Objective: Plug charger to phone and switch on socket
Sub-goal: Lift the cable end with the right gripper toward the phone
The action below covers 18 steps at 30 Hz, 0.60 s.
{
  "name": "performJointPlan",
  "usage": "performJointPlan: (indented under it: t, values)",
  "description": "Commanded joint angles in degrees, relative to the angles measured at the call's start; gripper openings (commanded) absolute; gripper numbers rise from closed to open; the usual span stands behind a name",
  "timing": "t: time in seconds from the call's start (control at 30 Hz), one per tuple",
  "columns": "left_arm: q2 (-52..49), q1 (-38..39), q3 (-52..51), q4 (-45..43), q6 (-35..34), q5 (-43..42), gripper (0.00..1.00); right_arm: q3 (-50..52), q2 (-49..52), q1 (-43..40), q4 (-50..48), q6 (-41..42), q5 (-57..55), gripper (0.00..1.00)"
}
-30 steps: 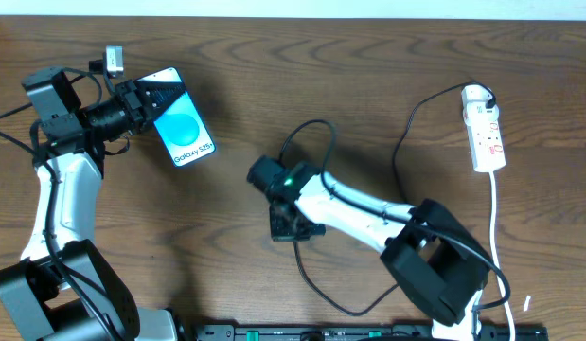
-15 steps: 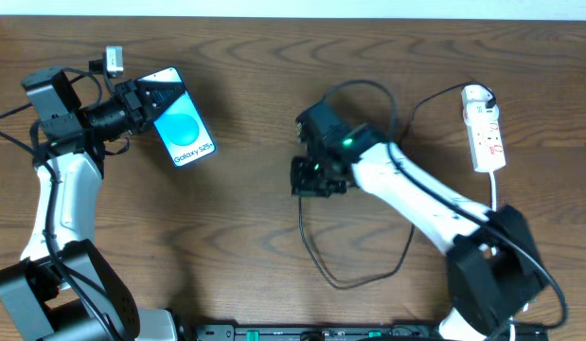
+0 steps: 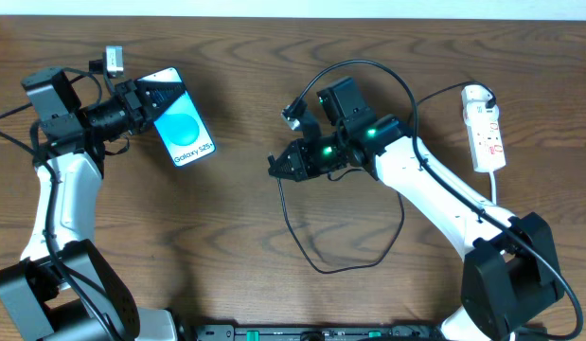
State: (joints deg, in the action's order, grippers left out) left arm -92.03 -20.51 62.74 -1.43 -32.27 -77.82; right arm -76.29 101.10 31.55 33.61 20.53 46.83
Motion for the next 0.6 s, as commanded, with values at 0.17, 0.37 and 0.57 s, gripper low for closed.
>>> performJointPlan:
  t: [0.17, 0.37, 0.57]
  values:
    - [1.38, 0.00, 0.31, -0.09, 0.74, -1.01, 0.07, -0.63, -0.66, -0.68, -1.46, -9.14, 8.20, 0.01]
    - [1.38, 0.00, 0.31, -0.11, 0.74, -1.01, 0.07, 0.26, -0.66, -1.97, -2.16, -10.60, 8.22, 0.01]
    - [1.38, 0.00, 0.31, -0.11, 0.74, -1.01, 0.07, 1.16, -0.63, -3.15, -2.54, -12.22, 8.44, 0.01]
